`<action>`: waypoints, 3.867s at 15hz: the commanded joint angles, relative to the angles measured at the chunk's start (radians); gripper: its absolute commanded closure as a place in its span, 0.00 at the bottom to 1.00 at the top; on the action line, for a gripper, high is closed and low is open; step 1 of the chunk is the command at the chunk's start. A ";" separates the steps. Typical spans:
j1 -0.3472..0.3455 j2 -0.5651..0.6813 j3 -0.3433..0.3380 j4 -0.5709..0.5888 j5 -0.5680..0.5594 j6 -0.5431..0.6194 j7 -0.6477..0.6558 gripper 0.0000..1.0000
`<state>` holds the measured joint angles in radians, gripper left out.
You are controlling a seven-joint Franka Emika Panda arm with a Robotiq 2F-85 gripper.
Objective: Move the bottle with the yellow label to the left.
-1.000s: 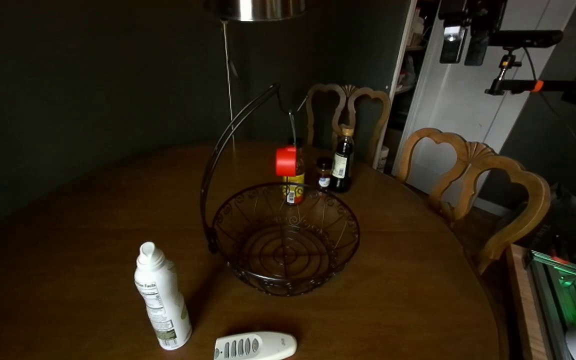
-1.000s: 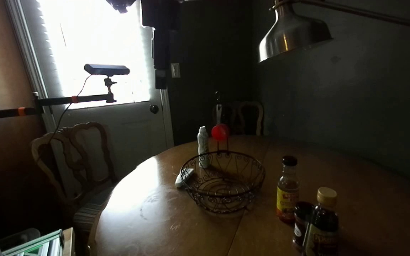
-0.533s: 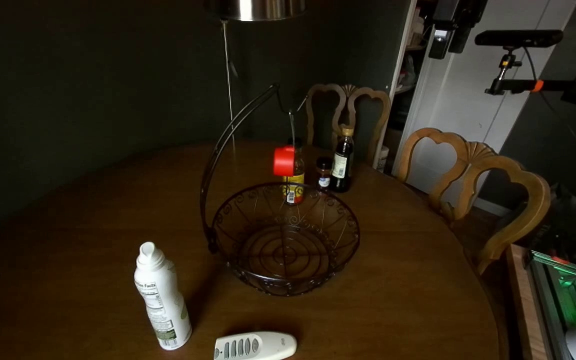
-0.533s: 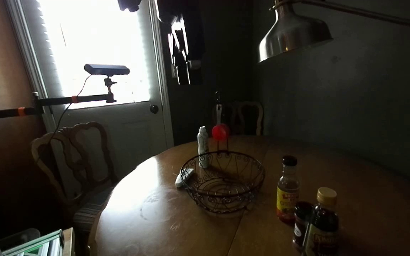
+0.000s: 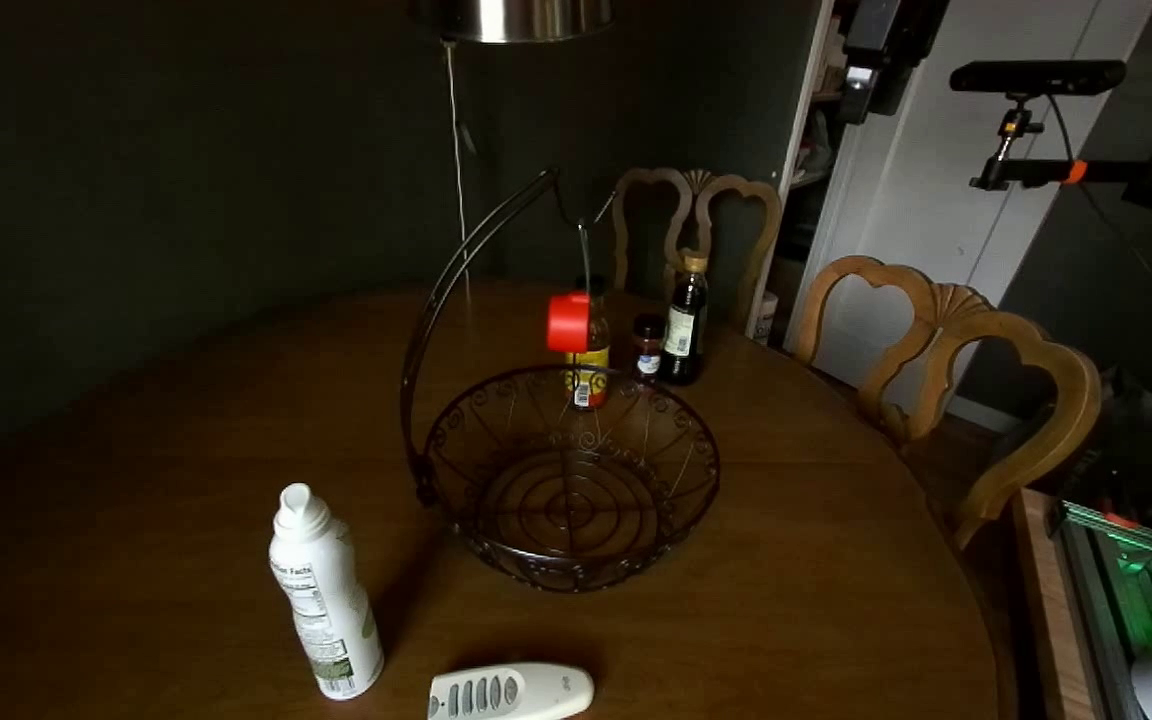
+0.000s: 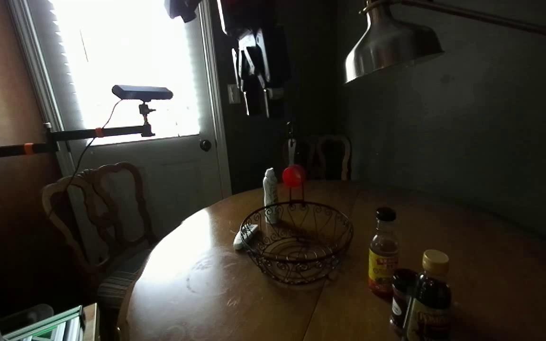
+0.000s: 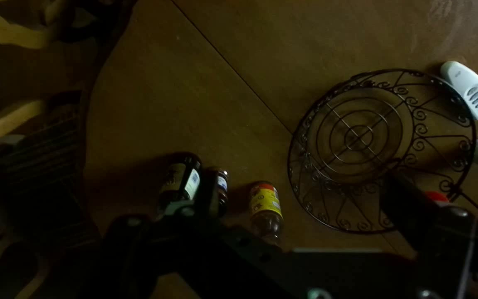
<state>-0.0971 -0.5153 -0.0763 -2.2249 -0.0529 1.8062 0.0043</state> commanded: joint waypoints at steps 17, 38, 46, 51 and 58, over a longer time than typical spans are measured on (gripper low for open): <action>0.051 0.532 -0.088 0.075 0.246 0.637 -0.624 0.00; -0.076 0.887 0.075 0.297 0.251 0.822 -0.564 0.58; -0.033 0.820 0.029 0.288 0.107 0.737 -0.362 0.80; -0.028 0.731 0.011 0.288 0.059 0.631 -0.211 0.80; -0.027 0.527 0.012 0.200 0.075 0.497 -0.195 0.80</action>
<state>-0.1365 0.1320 -0.0549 -1.9490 0.0299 2.3455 -0.2083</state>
